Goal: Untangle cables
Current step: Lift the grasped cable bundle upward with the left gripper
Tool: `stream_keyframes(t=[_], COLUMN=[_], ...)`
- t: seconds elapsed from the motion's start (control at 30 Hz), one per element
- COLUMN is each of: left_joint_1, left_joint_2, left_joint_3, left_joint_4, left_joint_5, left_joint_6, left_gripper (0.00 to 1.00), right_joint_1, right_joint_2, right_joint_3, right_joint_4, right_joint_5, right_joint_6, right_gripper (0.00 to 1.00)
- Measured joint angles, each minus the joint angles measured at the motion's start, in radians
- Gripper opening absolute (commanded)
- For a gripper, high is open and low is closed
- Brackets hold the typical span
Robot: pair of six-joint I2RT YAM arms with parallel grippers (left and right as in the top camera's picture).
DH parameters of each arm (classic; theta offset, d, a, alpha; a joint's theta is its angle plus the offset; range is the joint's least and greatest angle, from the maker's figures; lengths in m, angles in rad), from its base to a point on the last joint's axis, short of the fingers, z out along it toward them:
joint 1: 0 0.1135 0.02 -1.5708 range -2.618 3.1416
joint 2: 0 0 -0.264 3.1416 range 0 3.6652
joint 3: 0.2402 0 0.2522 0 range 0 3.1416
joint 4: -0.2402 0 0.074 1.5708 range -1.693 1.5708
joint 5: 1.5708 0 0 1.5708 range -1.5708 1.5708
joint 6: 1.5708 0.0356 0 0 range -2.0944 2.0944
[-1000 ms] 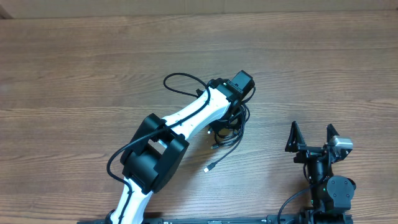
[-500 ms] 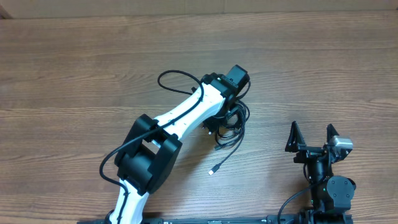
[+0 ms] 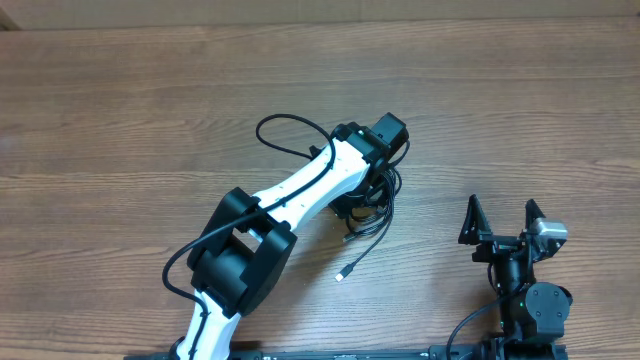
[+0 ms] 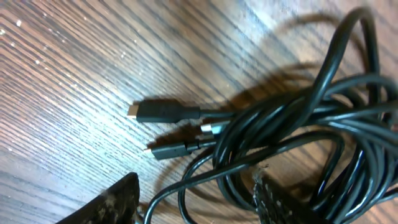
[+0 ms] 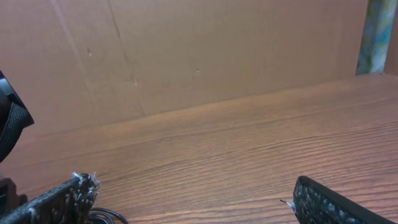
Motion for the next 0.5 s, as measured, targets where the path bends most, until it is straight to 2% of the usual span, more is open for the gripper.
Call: stream_keyframes(t=[0.23,0.43,0.5], left_joint_1=[-0.006,-0.006,-0.007], left_joint_2=[0.001,0.01,0.01], left_joint_3=[0.0,0.0,0.0], left_joint_4=[0.005,0.072,0.073], left_joint_5=[-0.041,-0.041,-0.042], left_joint_6=[-0.022,0.004,0.024], left_gripper=[0.57,0.6,0.75], right_joint_1=[0.0,0.0,0.0], right_joint_2=[0.0,0.0,0.0], right_joint_3=[0.0,0.0,0.0], right_joint_4=[0.0,0.0,0.0], right_joint_5=[0.0,0.0,0.0], right_joint_6=[0.0,0.0,0.0], right_gripper=[1.0,1.0,1.0])
